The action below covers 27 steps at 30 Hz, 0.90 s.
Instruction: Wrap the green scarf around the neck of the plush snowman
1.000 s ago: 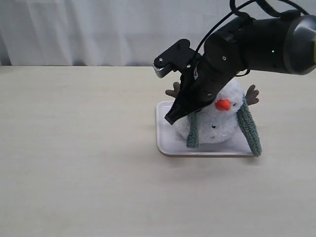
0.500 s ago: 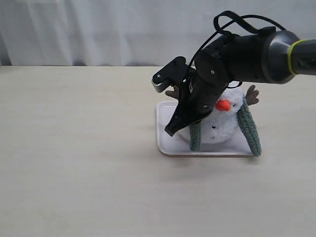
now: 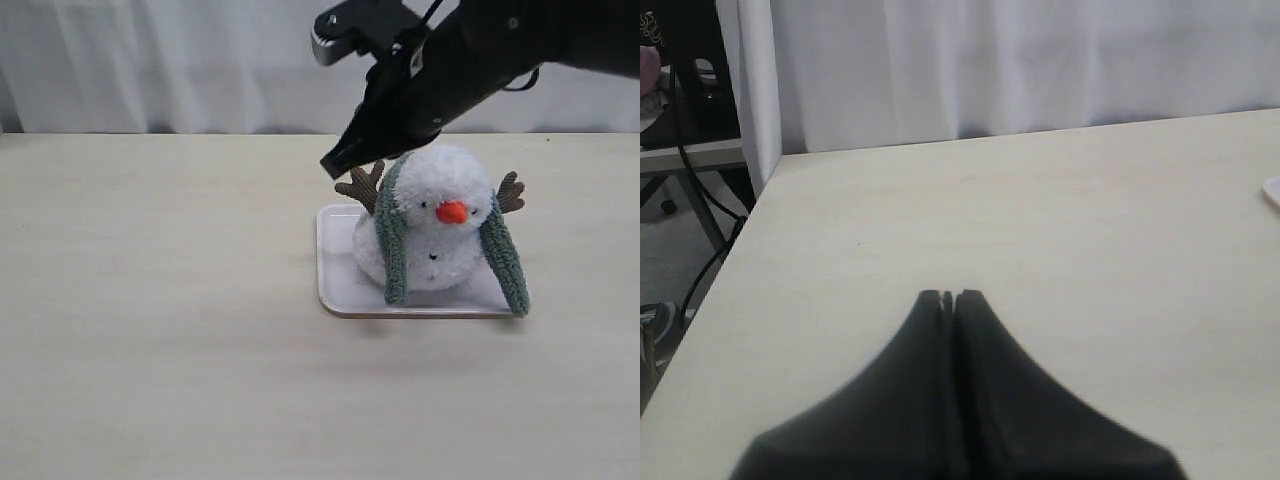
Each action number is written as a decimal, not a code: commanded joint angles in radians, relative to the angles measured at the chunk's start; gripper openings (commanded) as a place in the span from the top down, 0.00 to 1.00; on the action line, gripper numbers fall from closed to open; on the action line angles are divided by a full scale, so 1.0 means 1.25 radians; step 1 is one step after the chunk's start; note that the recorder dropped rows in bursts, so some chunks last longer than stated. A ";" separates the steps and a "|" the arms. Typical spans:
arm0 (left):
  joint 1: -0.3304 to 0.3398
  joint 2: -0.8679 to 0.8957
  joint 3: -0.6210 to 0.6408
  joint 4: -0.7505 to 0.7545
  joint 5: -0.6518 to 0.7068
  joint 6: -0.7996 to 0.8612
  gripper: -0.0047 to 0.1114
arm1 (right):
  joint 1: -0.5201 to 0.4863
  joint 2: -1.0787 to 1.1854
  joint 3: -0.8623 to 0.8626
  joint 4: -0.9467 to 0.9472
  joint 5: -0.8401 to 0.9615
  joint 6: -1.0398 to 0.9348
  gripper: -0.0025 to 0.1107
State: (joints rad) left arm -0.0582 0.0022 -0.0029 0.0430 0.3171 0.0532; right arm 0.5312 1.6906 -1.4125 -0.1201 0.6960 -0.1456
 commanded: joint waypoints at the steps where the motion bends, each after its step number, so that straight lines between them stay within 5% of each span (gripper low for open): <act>1: -0.006 -0.002 0.002 -0.001 -0.006 -0.002 0.96 | -0.061 -0.025 -0.024 -0.028 -0.033 0.080 0.94; 12: -0.006 -0.002 0.002 -0.001 -0.006 -0.002 0.96 | -0.220 0.102 -0.097 0.111 0.107 0.042 0.94; 27: -0.006 -0.002 0.002 -0.001 -0.006 -0.002 0.96 | -0.219 0.159 -0.097 0.114 0.123 0.018 0.94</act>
State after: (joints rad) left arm -0.0582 0.0022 -0.0029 0.0430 0.3171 0.0532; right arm 0.2588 1.8763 -1.5366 0.0140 0.8135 -0.1148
